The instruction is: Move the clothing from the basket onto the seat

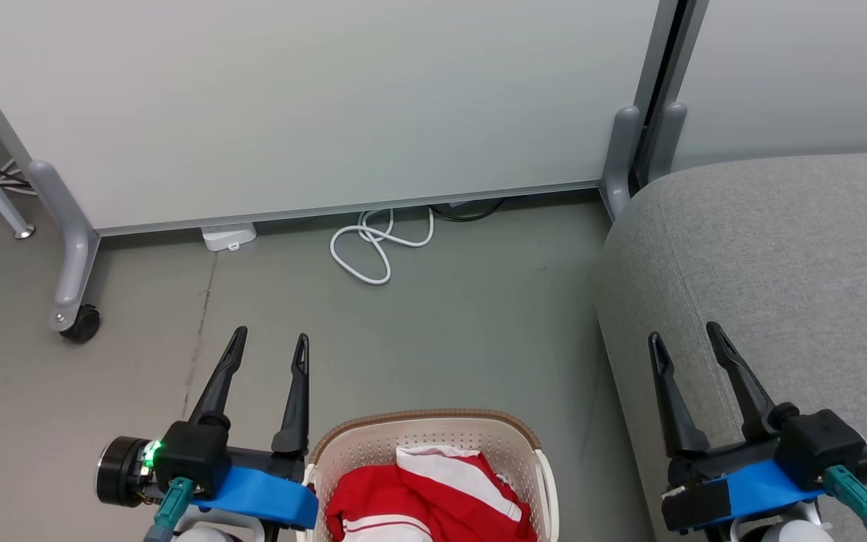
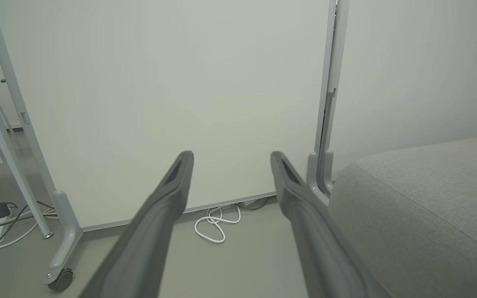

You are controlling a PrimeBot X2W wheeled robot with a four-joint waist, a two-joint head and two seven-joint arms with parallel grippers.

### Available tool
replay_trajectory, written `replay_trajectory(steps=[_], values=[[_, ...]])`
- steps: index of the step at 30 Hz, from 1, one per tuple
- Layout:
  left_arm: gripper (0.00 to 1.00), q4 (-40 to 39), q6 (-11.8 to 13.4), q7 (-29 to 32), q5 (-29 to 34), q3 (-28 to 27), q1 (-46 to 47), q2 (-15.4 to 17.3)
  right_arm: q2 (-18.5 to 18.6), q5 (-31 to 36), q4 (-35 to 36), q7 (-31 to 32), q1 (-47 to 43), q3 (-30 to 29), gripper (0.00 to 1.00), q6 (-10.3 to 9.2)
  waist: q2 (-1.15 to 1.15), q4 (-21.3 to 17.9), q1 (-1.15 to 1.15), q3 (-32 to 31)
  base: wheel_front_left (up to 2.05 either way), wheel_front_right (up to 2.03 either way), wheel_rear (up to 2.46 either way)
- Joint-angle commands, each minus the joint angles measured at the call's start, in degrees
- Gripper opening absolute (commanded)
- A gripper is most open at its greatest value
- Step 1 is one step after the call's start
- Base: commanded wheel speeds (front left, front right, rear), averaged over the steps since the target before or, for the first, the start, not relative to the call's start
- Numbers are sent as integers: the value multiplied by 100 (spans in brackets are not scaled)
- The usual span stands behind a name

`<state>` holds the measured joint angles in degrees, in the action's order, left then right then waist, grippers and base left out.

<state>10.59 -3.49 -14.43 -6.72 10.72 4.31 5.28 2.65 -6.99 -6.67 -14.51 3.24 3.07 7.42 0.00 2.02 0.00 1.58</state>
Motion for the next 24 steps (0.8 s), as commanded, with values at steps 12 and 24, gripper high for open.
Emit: replay_trajectory(steps=[12, 24], values=[[100, 183, -101, -85, 275, -79, 83, -60, 38, -125, -139, -74, -22, -97, 100, 8, 0, 22, 0, 38, 0, 0, 0], [100, 215, -151, -85, 320, -155, 67, -97, 38, -178, -207, -74, 19, -85, 100, 8, 0, 11, 0, 54, 0, 0, 0]])
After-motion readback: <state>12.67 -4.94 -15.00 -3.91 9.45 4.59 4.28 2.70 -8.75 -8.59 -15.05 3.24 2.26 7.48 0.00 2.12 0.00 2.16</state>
